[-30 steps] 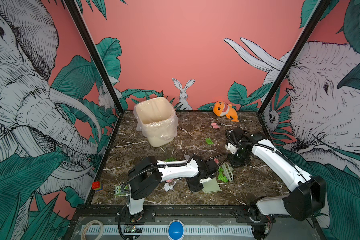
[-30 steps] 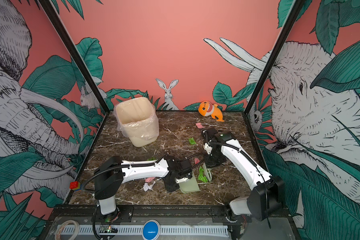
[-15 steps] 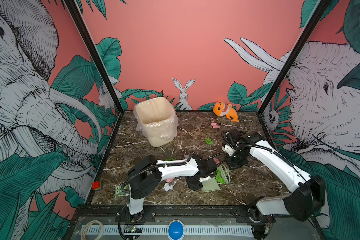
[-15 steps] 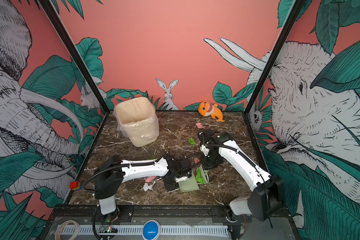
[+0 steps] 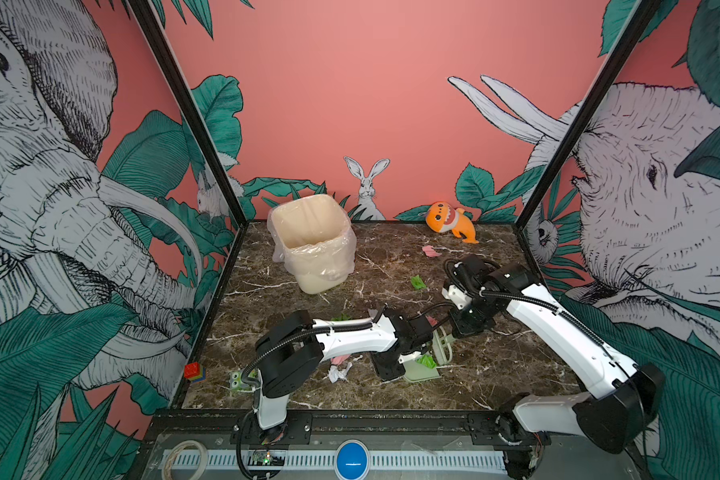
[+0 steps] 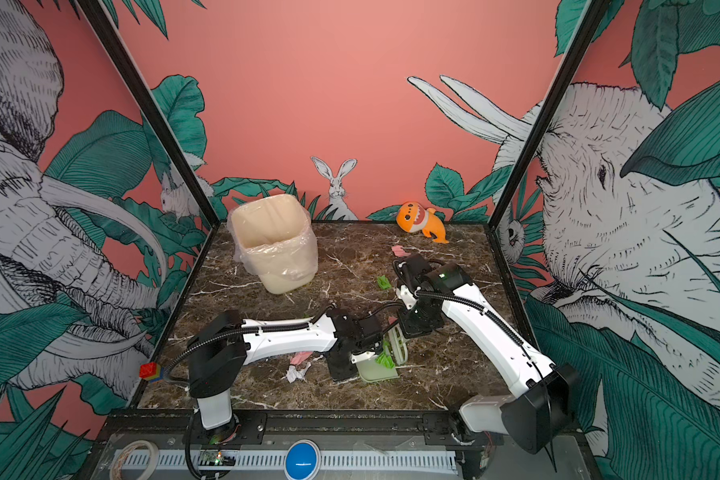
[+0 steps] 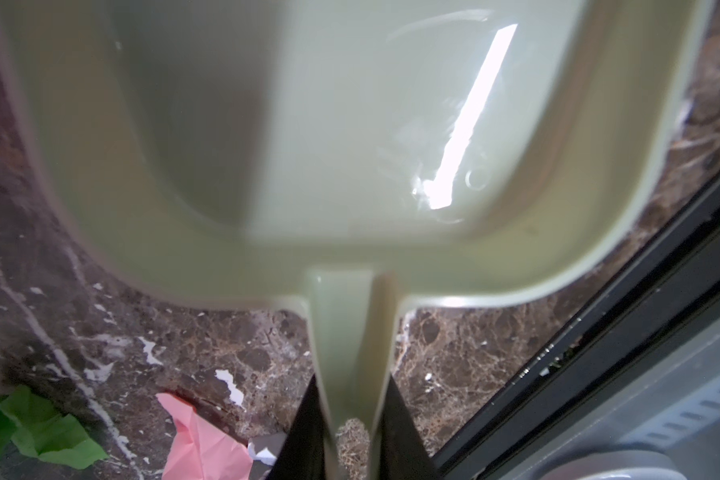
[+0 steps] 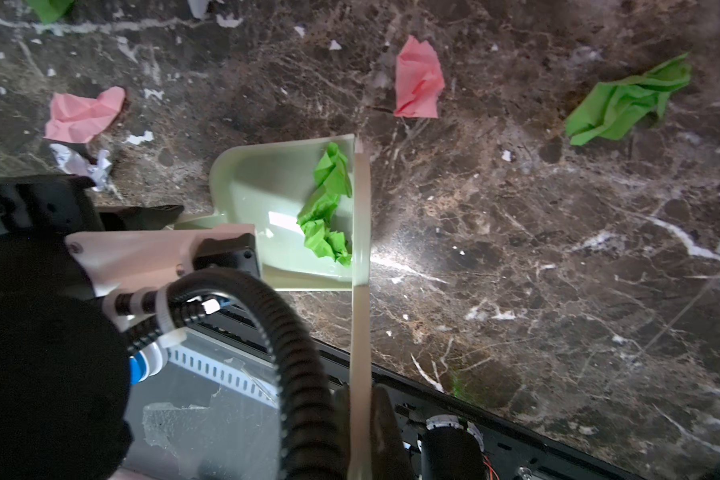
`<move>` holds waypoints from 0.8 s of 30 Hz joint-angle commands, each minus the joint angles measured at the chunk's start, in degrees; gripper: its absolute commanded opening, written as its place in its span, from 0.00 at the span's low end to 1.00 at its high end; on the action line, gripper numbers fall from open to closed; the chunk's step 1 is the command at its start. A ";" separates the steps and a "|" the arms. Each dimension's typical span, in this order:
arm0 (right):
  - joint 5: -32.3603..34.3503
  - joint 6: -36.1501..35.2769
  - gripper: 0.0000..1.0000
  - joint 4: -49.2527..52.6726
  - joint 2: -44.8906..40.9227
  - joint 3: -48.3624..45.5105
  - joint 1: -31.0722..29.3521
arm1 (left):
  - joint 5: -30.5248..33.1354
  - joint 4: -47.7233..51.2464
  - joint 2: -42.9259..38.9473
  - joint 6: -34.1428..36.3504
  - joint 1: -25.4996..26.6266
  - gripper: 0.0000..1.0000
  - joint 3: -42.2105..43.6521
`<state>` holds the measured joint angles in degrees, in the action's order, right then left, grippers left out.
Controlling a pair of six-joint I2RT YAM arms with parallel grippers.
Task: Sweep away the paper scraps from the table
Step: 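Sweep the green scrap into the dustpan with the brush in the right gripper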
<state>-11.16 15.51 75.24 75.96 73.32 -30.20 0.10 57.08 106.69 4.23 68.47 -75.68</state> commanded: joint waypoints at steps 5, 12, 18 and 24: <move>4.57 -3.88 0.00 1.84 4.14 -1.51 -0.68 | 0.51 -0.36 -1.40 0.02 0.26 0.08 0.71; -3.06 -2.43 0.00 -2.34 5.29 -0.56 -2.28 | 0.43 -0.79 -1.23 -0.36 0.26 0.08 1.04; -8.49 -1.20 0.00 -4.52 5.07 -0.23 -4.05 | 0.47 -1.08 -1.53 -0.70 0.26 0.08 1.36; -13.31 0.75 0.00 -6.91 3.09 -1.57 -5.48 | 0.78 -1.54 -1.75 -1.08 0.26 0.08 1.68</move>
<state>-16.69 16.64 71.09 80.68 72.25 -32.97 0.51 57.25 106.69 3.62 68.42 -73.65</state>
